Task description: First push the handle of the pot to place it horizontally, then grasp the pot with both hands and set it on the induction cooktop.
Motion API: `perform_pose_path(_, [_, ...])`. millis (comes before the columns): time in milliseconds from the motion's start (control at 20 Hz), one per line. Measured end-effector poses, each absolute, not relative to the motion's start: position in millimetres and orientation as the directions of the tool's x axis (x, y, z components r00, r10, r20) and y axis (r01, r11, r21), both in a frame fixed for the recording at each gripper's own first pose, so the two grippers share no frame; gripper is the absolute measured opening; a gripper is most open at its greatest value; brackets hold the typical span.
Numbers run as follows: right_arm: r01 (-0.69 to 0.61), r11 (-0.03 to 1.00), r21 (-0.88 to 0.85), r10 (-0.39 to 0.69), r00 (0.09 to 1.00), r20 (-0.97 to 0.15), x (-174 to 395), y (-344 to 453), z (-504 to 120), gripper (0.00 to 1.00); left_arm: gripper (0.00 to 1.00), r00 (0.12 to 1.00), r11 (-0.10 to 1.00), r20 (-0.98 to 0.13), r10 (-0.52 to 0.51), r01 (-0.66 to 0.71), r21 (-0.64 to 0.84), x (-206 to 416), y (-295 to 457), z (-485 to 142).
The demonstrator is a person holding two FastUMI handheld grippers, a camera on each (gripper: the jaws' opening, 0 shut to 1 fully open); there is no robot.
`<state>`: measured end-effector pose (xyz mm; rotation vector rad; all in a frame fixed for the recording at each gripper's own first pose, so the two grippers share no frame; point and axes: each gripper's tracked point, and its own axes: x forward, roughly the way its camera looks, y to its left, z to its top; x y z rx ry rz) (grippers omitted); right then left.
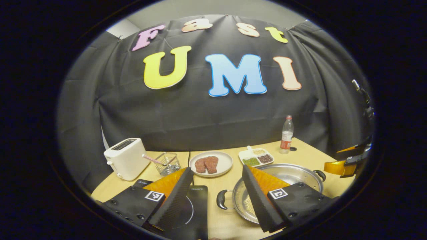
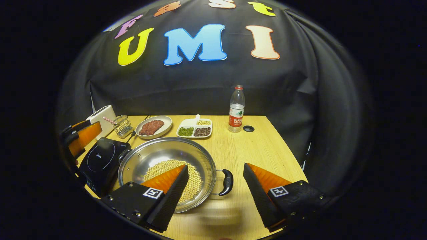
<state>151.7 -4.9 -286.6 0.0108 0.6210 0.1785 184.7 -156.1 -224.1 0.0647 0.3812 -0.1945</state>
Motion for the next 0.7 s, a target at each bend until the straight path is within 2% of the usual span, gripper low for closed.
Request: perform_pose_path(700, [-0.151, 0.988, 0.02, 0.129, 0.755, -0.643, 163.3, -2.3, -336.5, 1.0, 0.98, 0.763, 0.96, -0.6, -0.238, 0.28, -0.025, 197.1, -187.5, -335.0])
